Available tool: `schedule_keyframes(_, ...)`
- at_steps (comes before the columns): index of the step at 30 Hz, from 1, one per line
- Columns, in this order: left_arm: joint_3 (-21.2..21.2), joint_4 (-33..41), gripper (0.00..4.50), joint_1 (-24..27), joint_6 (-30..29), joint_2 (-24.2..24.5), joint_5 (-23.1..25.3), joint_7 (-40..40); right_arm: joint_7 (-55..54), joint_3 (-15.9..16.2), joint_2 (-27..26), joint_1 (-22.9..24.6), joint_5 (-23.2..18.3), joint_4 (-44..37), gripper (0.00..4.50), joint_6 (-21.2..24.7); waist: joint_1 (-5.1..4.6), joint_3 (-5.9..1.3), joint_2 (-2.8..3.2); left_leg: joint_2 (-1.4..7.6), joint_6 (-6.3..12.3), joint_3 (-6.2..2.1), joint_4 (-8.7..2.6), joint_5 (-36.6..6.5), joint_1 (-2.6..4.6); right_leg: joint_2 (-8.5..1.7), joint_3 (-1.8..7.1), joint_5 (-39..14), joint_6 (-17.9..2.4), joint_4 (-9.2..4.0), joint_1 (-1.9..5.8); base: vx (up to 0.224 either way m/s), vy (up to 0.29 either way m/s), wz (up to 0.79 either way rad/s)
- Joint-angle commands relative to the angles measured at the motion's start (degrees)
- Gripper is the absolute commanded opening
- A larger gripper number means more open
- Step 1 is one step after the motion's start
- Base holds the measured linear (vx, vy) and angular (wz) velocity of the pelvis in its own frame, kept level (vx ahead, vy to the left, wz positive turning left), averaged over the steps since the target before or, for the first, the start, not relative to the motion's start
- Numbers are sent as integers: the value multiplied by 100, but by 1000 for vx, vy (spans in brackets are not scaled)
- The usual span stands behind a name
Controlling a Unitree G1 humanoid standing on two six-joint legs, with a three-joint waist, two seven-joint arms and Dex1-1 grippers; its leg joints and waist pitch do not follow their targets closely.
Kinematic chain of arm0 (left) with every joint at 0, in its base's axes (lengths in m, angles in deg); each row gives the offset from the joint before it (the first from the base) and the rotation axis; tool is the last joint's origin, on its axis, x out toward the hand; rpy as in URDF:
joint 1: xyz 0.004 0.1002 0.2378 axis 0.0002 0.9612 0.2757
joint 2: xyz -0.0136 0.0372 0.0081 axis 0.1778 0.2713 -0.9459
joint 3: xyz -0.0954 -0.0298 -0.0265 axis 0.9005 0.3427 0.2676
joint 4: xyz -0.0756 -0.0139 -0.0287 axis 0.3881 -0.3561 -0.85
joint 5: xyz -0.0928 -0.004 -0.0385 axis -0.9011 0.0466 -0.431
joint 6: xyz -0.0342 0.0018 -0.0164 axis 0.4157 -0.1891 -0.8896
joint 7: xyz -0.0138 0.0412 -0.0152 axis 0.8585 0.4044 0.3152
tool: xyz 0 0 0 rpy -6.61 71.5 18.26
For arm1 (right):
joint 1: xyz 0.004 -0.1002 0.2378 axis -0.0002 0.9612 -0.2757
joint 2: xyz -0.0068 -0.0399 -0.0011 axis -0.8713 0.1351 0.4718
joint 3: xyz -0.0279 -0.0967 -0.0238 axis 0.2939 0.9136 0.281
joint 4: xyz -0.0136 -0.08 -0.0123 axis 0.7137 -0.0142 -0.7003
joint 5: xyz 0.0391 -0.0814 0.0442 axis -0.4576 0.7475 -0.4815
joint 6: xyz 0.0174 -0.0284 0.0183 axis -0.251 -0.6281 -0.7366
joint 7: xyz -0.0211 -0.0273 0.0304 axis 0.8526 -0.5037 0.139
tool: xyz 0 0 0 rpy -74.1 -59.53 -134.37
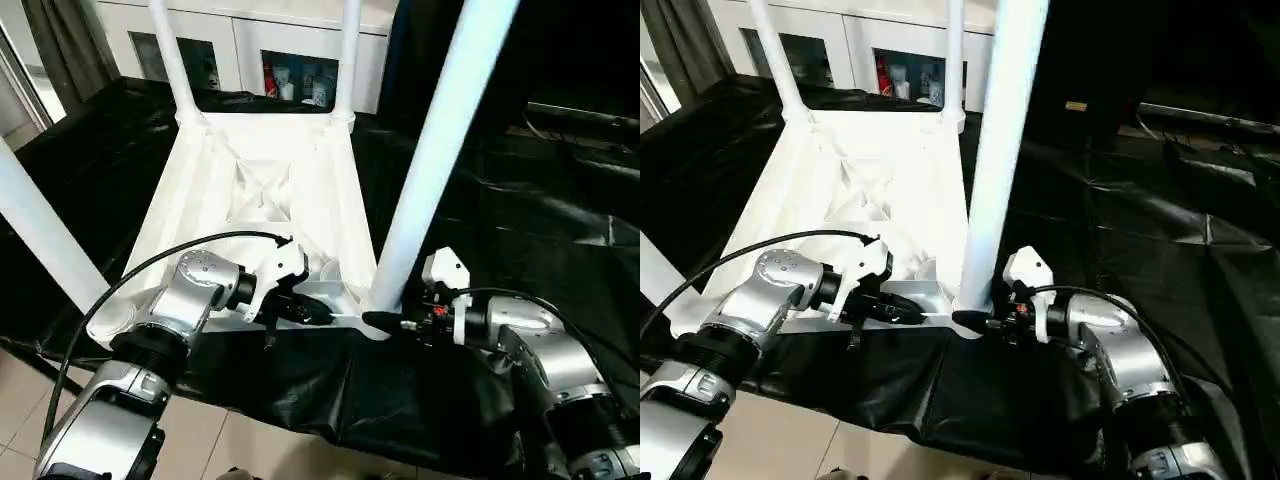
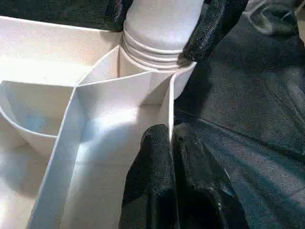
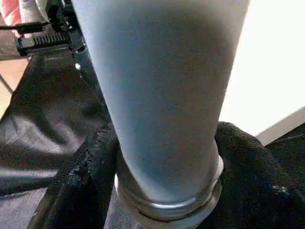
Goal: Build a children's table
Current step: Rotate leg to tighten
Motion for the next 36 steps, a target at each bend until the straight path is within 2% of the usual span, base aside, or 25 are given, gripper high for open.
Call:
schedule_keyframes(1,43,-116,0,33,-7,-126,14,381,-318,28,-204,78,-82,-31,270,66,16,-276,-12,134,291,-46,-360,-1433,47,-244,177,-1339,-1271,-345,259,0,0,0)
schedule_keyframes(2,49,-133,0,29,15,-158,35,468,-459,6,-260,108,-54,-17,269,73,-5,-270,-20,129,245,-47,-366,-1522,47,-244,179,-1444,-1237,-367,248,0,0,0)
schedule_keyframes(4,61,-207,0,24,-13,-397,117,923,-1391,-144,-643,202,154,156,269,29,-41,-256,18,120,135,-51,-385,-1697,59,-242,184,-1660,-1160,-406,228,0,0,0)
schedule_keyframes(5,53,-276,0,4,-34,-562,201,1272,-1918,-210,-864,258,283,244,269,11,-72,-243,8,109,40,-70,-403,-1867,70,-246,171,-1989,-1069,-437,220,0,0,0)
schedule_keyframes(7,28,-311,0,-9,-42,-682,239,1424,-2234,-243,-1007,291,352,277,269,38,-130,-243,-5,94,-15,-93,-415,-2028,72,-240,160,-2413,-892,-483,219,0,0,0)
schedule_keyframes(8,-8,-389,0,-43,-73,-922,311,1761,-2835,-324,-1304,339,470,316,269,88,-146,-228,20,94,-29,-91,-412,-2182,107,-237,168,-2611,-819,-527,169,0,0,0)
schedule_keyframes(9,-22,-436,0,-67,-116,-1119,347,2023,-3194,-361,-1513,376,529,314,268,150,-178,-229,-11,80,-41,-98,-411,-2240,96,-226,163,-2774,-730,-536,170,0,0,0)
schedule_keyframes(12,-51,-460,0,-94,-200,-1520,371,2473,-3798,-308,-1870,410,729,299,267,212,-187,-217,-9,74,-21,-116,-419,-2351,123,-231,152,-3122,-556,-594,141,0,0,0)
schedule_keyframes(15,-90,-426,0,-84,-248,-1785,376,2647,-3946,-84,-2044,387,938,283,267,73,-190,-213,-16,53,32,-121,-412,-2433,126,-219,160,-3316,-425,-627,108,0,0,0)
schedule_keyframes(17,-87,-370,0,-42,-232,-1773,385,2612,-3847,-12,-2021,332,944,284,267,-118,-184,-217,-78,51,113,-120,-413,-2379,104,-221,176,-3382,-350,-632,103,0,0,0)
schedule_keyframes(18,-76,-351,0,-21,-221,-1749,395,2602,-3809,-31,-2030,312,910,286,267,-163,-180,-227,-91,57,133,-123,-414,-2349,102,-228,181,-3346,-354,-625,108,0,0,0)
schedule_keyframes(19,-67,-343,0,-9,-214,-1732,403,2601,-3794,-59,-2043,302,878,288,323,-177,-181,-218,-65,61,149,-127,-430,-2309,74,-228,187,-3264,-371,-615,118,0,0,0)
schedule_keyframes(21,-31,-268,0,73,-165,-1528,411,2442,-3487,-127,-1905,207,750,270,343,-215,-177,-233,-126,66,178,-123,-427,-2276,73,-229,191,-3198,-383,-599,122,0,0,0)
schedule_keyframes(22,-28,-263,0,78,-162,-1514,410,2428,-3469,-129,-1892,199,746,269,343,-218,-168,-221,-110,71,197,-121,-432,-2292,73,-230,198,-3186,-411,-597,113,0,0,0)
schedule_keyframes(23,-19,-203,0,123,-154,-1375,397,2272,-3293,-120,-1733,124,737,262,373,-241,-170,-229,-138,72,218,-122,-429,-2243,54,-238,202,-3156,-407,-588,135,0,0,0)
schedule_keyframes(26,-21,-153,0,154,-118,-1269,379,2144,-3043,-73,-1590,76,716,250,382,-219,-156,-239,-141,78,271,-105,-425,-2004,25,-240,220,-2857,-474,-556,152,0,0,0)
schedule_keyframes(30,33,4,0,225,-71,-808,279,1592,-1673,-49,-781,-109,485,239,382,-279,-128,-249,-175,85,375,-91,-405,-1882,9,-242,217,-2697,-566,-536,182,0,0,0)
schedule_keyframes(33,44,127,0,289,-53,-603,214,1256,-1113,-61,-493,-183,383,254,382,-273,-98,-260,-138,115,410,-66,-388,-1673,26,-248,235,-2211,-802,-483,171,0,0,0)
schedule_keyframes(34,44,127,0,289,-53,-603,214,1256,-1113,-61,-493,-183,383,254,382,-273,-96,-263,-145,119,401,-66,-388,-1645,25,-245,230,-2097,-860,-465,184,0,0,0)
schedule_keyframes(35,22,356,0,397,-109,-398,87,812,-616,-53,-254,-234,281,213,382,-205,-86,-276,-143,122,407,-67,-386,-1541,20,-236,221,-1788,-992,-410,213,0,0,0)
schedule_keyframes(36,17,393,0,413,-129,-365,67,742,-540,-51,-219,-242,262,206,382,-190,-84,-280,-149,127,421,-61,-380,-1496,28,-235,225,-1676,-1045,-398,219,0,0,0)
